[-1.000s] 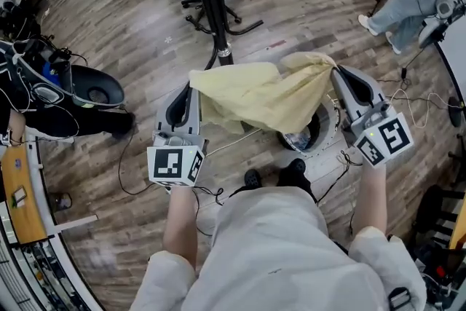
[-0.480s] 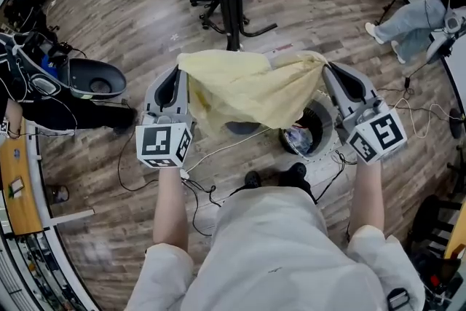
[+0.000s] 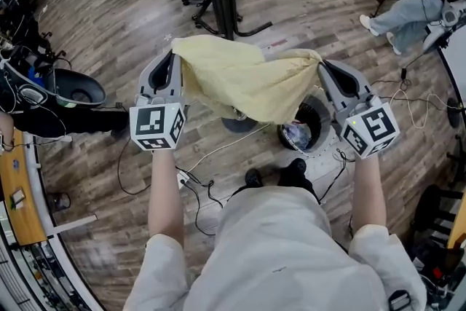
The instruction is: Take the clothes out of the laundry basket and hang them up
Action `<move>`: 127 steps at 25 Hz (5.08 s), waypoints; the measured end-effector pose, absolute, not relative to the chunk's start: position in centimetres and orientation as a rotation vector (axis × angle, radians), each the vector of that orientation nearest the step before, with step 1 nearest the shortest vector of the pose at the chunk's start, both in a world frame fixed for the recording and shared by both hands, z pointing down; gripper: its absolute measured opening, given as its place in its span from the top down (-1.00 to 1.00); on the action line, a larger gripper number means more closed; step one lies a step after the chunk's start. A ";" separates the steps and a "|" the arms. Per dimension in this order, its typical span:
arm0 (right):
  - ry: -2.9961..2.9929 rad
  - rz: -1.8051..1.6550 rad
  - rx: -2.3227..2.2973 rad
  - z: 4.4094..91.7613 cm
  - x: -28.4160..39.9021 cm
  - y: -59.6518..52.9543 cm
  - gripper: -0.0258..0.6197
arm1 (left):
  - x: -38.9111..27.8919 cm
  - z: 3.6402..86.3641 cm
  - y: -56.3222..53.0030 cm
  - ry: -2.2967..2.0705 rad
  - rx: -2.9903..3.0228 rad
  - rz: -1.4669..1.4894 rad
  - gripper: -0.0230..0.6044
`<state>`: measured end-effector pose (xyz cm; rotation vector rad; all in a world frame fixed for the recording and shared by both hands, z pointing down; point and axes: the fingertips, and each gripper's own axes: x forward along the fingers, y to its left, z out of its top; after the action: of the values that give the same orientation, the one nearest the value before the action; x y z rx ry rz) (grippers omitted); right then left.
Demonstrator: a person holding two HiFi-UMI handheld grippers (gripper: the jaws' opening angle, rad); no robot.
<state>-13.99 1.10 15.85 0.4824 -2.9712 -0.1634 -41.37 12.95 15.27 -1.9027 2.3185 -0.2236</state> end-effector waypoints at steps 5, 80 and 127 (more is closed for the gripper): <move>-2.935 -0.129 0.554 17.1 -13.6 -0.4 0.87 | -41.8 15.8 10.5 2.284 -1.937 -0.267 0.85; -2.605 0.129 0.626 34.7 -14.0 0.0 0.74 | -42.1 29.4 9.6 2.349 -2.244 -0.391 0.53; -2.597 0.227 1.005 32.6 4.8 -0.6 0.90 | -11.8 26.5 3.0 1.544 -2.812 -0.269 0.82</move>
<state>4.81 -0.62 32.65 1.0048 -2.5971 0.2266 -11.82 2.96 26.51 -2.8122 1.5437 -0.2686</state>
